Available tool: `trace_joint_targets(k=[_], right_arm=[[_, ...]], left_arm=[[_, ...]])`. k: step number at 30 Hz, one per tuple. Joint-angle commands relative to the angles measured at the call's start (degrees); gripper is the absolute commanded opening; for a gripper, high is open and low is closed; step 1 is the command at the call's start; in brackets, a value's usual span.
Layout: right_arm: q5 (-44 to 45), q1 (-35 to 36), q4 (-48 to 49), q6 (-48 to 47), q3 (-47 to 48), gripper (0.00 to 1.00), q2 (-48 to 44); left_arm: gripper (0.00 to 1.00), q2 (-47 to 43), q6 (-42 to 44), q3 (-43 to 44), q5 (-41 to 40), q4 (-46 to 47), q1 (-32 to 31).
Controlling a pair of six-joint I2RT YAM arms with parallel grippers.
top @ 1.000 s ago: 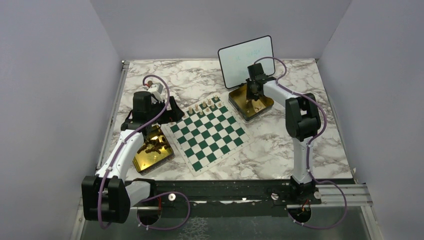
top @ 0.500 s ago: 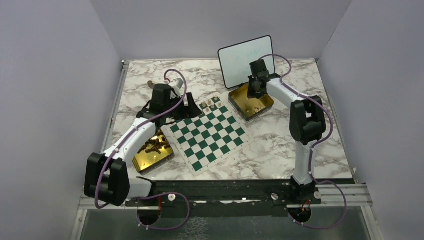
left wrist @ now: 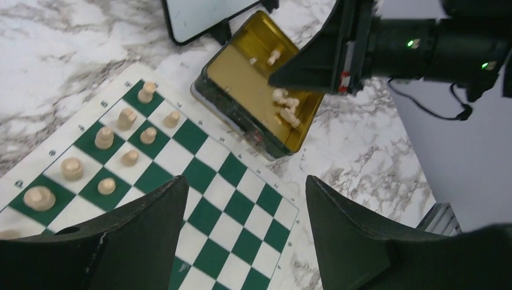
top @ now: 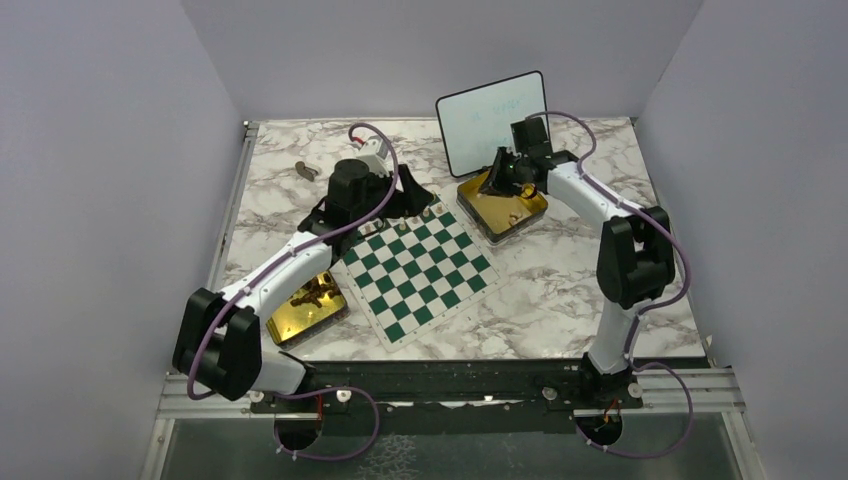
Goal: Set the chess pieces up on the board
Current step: Pick up the chess piece from the storage box, then place the chess piece on the chessboard.
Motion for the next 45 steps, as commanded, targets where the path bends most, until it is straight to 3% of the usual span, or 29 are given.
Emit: trace_joint_targets(k=[1,13,22,28,39,45], right_arm=[[-12.6,0.38,6.21,7.58,-5.57,0.12,-2.5],[-21.19,1.51,19.43,17.27,-19.25,0.12,-9.0],[-22.4,1.52,21.14,19.84,-20.98,0.12,-12.27],[-22.88,1.51,22.12,20.68,-21.74,0.12,-13.37],[-23.06,1.51,21.58,20.3,-21.61,0.12,-14.26],[-23.15,1.51,21.26,19.92,-21.67,0.12,-14.8]], left_arm=[[0.72,2.36,-0.28,0.4,-0.14,10.11,-2.05],[0.67,9.88,10.72,7.6,-8.49,3.44,-10.83],[0.58,16.26,14.28,12.26,-14.09,2.01,-17.17],[0.48,16.86,13.91,11.65,-18.6,1.97,-17.64],[0.42,18.39,14.03,12.12,-18.92,3.02,-17.64],[0.33,18.32,15.2,12.43,-18.78,2.48,-17.64]])
